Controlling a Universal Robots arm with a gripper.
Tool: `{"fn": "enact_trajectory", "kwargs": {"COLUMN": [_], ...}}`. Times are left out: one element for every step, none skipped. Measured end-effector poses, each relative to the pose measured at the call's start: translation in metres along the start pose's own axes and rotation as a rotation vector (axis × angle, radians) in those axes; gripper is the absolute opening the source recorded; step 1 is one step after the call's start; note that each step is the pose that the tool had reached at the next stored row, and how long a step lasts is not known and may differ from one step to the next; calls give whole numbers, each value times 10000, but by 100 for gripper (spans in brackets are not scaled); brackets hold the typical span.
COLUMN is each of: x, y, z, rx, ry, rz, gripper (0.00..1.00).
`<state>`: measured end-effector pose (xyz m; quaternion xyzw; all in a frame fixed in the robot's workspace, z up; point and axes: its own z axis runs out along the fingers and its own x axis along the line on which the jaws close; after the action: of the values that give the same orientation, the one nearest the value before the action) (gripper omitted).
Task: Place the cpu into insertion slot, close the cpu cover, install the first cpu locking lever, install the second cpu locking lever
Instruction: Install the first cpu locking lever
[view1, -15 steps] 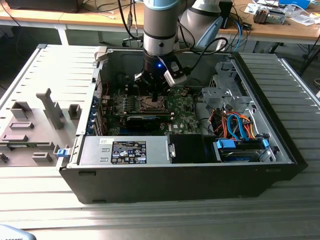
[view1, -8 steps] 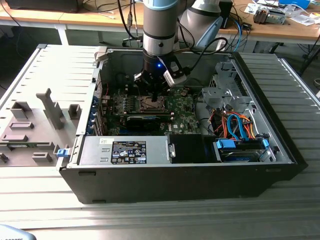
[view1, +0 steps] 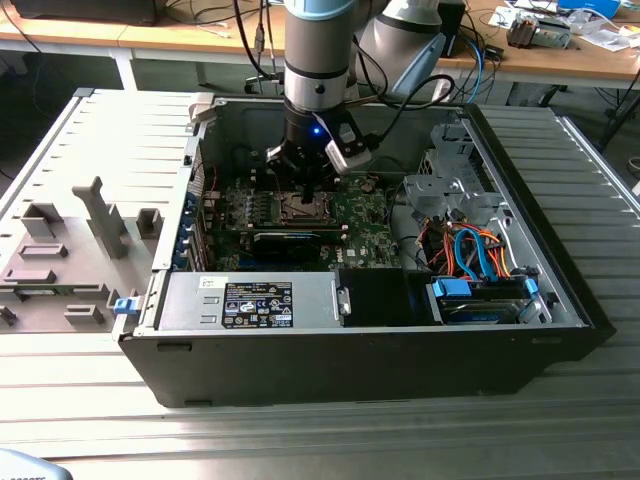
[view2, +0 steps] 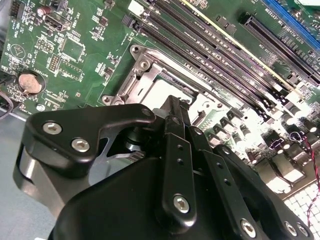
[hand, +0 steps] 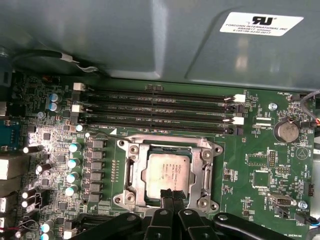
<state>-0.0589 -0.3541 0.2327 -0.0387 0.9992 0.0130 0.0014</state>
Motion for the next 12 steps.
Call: {"fn": "enact_trajectory", "kwargs": {"x": [1,2,3,5,7,10,14,14,15,17,18,20], "y": [0,1,1,1,1,2,4,4,5,7,7,9], "z": [0,0,0,0,1,0,0,0,0,0,0,0], "rx": [0,0,-1,-1,-1,-1,0,0,-1,0,-1,0], "ry": [-1,0,0,-1,-1,0,-1,-1,-1,-1,0,0], "rz": [0,0,0,0,0,0,0,0,0,0,0,0], "gripper": [11,11,11,11,11,11,11,11,11,11,11,11]}}
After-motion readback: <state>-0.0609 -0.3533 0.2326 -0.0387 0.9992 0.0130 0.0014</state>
